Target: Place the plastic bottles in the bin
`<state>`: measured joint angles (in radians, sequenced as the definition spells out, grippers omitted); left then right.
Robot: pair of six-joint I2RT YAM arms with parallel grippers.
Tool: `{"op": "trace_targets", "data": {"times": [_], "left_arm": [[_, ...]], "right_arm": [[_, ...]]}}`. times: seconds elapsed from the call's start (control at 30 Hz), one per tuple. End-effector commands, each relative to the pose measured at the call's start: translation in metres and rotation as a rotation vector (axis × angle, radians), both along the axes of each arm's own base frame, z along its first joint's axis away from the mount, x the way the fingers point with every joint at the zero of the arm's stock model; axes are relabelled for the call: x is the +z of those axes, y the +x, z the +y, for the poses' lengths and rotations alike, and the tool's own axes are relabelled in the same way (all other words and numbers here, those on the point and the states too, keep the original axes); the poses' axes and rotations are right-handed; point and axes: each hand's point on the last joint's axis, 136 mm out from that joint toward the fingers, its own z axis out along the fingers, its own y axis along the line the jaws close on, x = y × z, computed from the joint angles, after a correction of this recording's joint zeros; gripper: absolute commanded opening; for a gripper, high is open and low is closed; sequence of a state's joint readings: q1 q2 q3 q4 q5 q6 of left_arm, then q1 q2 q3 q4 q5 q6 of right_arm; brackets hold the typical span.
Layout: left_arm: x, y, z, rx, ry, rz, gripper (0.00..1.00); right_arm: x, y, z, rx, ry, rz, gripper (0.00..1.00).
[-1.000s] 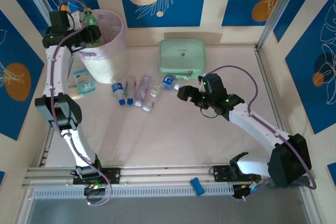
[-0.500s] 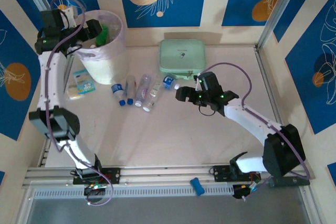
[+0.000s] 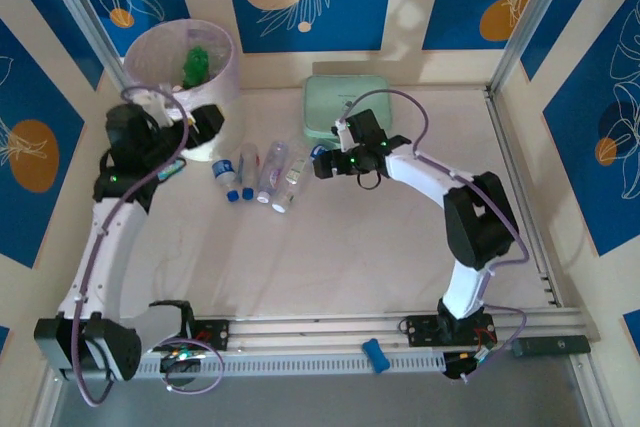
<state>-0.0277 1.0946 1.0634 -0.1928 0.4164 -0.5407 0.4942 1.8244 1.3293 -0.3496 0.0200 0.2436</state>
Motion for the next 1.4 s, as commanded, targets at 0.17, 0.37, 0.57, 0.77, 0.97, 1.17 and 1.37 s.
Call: {"op": "trace_targets", "data": {"times": [0.17,0.37,0.57,0.77,0.97,1.17,1.37], "left_arm": [[-0.064,-0.044,-0.040,-0.083,-0.104,0.068,1.00],[-0.119,-0.074,-0.052,-0.110,-0.114,0.183,1.00],[-0.134,-0.085,-0.053,-0.116,-0.105,0.223,1.00],[-0.130,-0.084,-0.053,-0.116,-0.096,0.211,1.00],[-0.130,-0.082,-0.056,-0.120,-0.097,0.215,1.00],[-0.131,-0.080,-0.058,-0.120,-0.091,0.216,1.00],[-0.134,-0.080,-0.061,-0.126,-0.086,0.223,1.00]], "right_arm": [[-0.015,0.032,0.004,0.131,-0.151,-0.057,0.90],[-0.037,0.034,-0.001,0.272,-0.270,-0.062,0.81],[-0.056,0.044,-0.012,0.331,-0.361,-0.058,0.76],[-0.067,0.049,-0.012,0.365,-0.384,-0.052,0.71],[-0.070,0.042,-0.003,0.415,-0.377,-0.054,0.59],[-0.076,0.037,0.002,0.440,-0.393,-0.057,0.48],[-0.068,0.029,0.007,0.460,-0.384,-0.084,0.38]]}}
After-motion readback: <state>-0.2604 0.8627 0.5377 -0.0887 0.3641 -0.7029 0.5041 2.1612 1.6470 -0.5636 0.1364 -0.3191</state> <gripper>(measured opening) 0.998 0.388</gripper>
